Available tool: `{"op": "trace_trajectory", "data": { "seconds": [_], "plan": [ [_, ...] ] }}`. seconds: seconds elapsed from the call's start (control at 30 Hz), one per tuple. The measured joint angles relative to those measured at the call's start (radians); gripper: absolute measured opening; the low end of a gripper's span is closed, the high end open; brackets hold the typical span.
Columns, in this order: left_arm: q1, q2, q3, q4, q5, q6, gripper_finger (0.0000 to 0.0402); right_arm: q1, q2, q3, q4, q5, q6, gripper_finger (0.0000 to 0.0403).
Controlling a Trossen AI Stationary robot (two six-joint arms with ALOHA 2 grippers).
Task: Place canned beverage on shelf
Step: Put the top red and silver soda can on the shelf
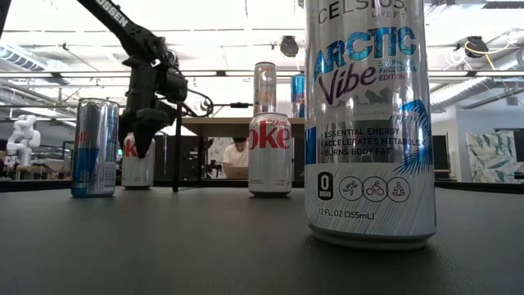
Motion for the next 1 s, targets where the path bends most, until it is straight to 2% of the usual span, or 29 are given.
{"op": "trace_trajectory", "data": {
  "seconds": [1.0],
  "plan": [
    [0.000,0.000,-0.012,0.074,0.003,-0.022,0.0397,0.000,0.000,0.000,0.004,0.000,0.000,0.0000]
  ]
}}
